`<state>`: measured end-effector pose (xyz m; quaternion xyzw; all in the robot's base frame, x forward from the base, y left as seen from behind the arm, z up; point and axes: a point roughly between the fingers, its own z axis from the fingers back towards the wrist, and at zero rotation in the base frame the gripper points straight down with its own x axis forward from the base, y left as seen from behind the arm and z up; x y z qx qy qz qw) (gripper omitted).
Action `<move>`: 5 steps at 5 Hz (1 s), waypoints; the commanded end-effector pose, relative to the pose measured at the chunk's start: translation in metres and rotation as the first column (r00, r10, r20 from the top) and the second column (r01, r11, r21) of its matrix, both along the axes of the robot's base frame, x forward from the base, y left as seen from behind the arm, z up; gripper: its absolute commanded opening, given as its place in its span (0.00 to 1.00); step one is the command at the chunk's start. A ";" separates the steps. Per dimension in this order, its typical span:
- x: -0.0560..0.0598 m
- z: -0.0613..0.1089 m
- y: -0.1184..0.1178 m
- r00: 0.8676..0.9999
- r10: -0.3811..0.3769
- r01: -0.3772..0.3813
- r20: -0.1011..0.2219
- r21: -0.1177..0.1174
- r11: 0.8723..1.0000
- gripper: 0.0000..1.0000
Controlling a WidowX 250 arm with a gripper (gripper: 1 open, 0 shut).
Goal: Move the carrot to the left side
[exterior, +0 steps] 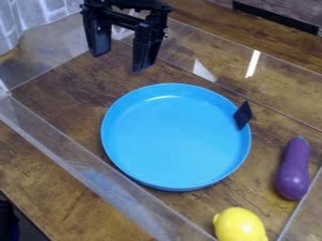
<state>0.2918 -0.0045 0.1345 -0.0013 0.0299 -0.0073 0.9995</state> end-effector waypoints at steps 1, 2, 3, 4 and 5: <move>0.002 -0.005 -0.006 0.999 -0.050 0.050 -0.014 -0.003 0.999 1.00; 0.019 -0.021 -0.031 0.998 -0.054 0.054 -0.020 -0.011 0.998 1.00; 0.041 -0.036 -0.067 0.999 -0.047 0.047 -0.007 -0.017 0.999 1.00; 0.062 -0.026 -0.106 0.994 -0.110 0.110 0.017 -0.028 0.993 1.00; 0.081 -0.017 -0.132 0.987 -0.155 0.156 0.040 -0.032 0.987 1.00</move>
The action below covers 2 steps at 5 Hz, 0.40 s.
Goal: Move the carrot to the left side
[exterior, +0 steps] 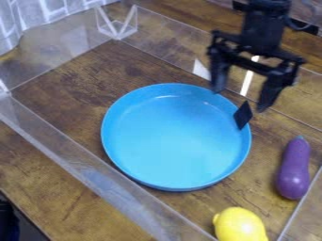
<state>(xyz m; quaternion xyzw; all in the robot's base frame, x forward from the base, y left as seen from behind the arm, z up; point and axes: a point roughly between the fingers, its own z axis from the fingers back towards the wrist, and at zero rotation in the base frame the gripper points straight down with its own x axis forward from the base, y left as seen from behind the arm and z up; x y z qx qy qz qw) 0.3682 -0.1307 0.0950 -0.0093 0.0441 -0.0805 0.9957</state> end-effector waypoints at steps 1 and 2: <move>-0.001 0.008 -0.017 0.996 -0.064 0.066 0.066 -0.027 0.997 1.00; -0.009 -0.007 -0.022 0.993 -0.101 0.103 0.058 -0.032 0.994 1.00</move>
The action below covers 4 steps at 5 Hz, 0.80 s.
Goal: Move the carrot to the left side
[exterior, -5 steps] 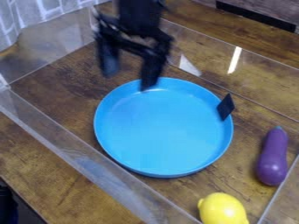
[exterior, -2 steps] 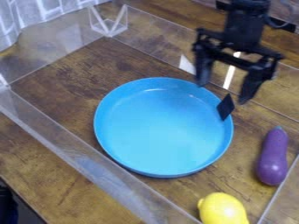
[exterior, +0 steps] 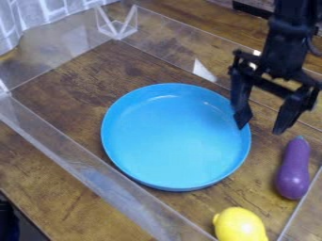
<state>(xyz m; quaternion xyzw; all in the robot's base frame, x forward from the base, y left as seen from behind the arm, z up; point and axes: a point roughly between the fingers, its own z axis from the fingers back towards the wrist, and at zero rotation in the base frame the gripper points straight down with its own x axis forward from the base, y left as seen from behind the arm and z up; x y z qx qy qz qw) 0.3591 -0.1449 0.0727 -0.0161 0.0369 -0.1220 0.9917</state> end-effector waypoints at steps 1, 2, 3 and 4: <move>-0.005 0.007 -0.012 0.997 -0.062 0.064 0.055 -0.029 0.998 1.00; -0.004 0.008 -0.023 0.992 -0.100 0.104 0.079 -0.039 0.994 1.00; -0.002 0.007 -0.033 0.987 -0.135 0.139 0.090 -0.042 0.989 1.00; -0.003 0.015 -0.035 0.987 -0.134 0.138 0.092 -0.040 0.990 1.00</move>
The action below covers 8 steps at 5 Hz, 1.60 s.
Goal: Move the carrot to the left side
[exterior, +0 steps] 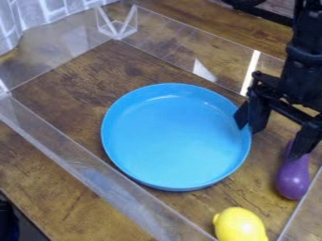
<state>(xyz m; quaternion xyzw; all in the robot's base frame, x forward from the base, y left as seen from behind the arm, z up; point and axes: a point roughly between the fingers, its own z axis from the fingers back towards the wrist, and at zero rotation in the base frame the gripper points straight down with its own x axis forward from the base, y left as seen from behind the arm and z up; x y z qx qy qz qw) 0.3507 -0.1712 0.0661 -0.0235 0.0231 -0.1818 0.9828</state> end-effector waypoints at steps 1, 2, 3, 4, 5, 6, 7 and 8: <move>0.002 0.032 -0.010 0.998 -0.012 0.014 0.066 -0.027 1.000 1.00; 0.006 0.046 -0.016 0.997 -0.034 0.036 0.071 -0.028 0.999 1.00; 0.006 0.067 -0.013 0.995 -0.052 0.055 0.081 -0.035 0.998 1.00; 0.004 0.080 -0.011 0.995 -0.065 0.068 0.082 -0.039 0.997 1.00; 0.001 0.079 -0.009 0.996 -0.046 0.049 0.077 -0.041 0.998 1.00; 0.001 0.072 -0.006 0.997 -0.032 0.035 0.064 -0.041 0.999 1.00; -0.002 0.075 -0.003 0.999 -0.007 0.009 0.054 -0.042 0.999 1.00; -0.004 0.079 -0.001 0.999 0.020 -0.018 0.047 -0.043 0.999 1.00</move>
